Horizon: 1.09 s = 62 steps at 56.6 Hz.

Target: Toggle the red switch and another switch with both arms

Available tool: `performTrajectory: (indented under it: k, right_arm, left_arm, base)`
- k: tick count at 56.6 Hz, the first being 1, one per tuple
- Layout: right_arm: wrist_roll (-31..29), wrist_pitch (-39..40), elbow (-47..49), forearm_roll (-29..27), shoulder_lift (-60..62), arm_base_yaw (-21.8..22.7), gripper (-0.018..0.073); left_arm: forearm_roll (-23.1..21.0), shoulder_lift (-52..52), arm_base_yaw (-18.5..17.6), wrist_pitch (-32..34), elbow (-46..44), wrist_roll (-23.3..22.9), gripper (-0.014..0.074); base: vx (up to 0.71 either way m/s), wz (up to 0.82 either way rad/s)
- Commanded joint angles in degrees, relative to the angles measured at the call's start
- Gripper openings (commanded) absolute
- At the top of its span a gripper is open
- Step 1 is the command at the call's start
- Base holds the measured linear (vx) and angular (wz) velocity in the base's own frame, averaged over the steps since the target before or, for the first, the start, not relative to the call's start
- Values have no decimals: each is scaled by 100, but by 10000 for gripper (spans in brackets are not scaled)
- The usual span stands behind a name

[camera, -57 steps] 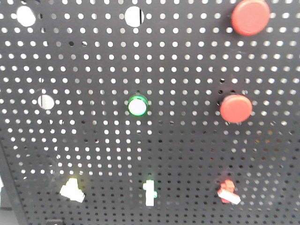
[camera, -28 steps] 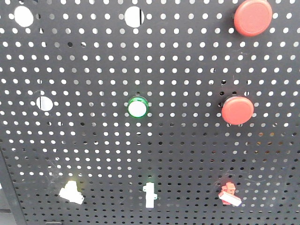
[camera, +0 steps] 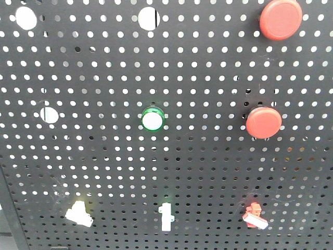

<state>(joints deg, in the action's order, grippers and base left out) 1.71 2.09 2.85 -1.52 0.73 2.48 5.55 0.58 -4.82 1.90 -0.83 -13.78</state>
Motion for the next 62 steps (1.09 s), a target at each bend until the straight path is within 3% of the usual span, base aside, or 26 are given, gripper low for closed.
performTrajectory:
  k: [1,9,22,29,34,48,54,62]
  right_arm:
    - [61,-288,813,20,1,19,-6]
    - [-48,-1044,1745,47,-401,19,-6]
    - [-104,-977,2249,-166,-1093,19,-6]
    - [-104,-997,2239,-336,-1202,19,-6]
    - [-104,-997,2239,-461,-1201,19,-6]
    - [-111,-997,2239,-448,-1201,19,-6]
    - [-111,-997,2239,-435,-1201,19,-6]
    - [-111,-1003,2239,-436,-1201,19,-6]
  left_arm:
    - [282,-150,9,-123,-784,-19,3]
    - [530,-1050,9,-538,-1838,186,3]
    - [453,-2479,9,-505,-2874,-83,3]
    - [369,-2832,-87,-492,-3048,33,3]
    - [218,-3108,-435,-316,-3183,33,3]
    - [258,-4035,-2093,340,-3256,537,3]
    - [270,-4404,-2395,453,-3256,667,3]
    - [270,-4734,-2455,633,-3256,680,3]
  base:
    - [0,0]
    - [0,0]
    - [0,0]
    - [0,0]
    - [0,0]
    - [0,0]
    - [0,0]
    - [0,0]
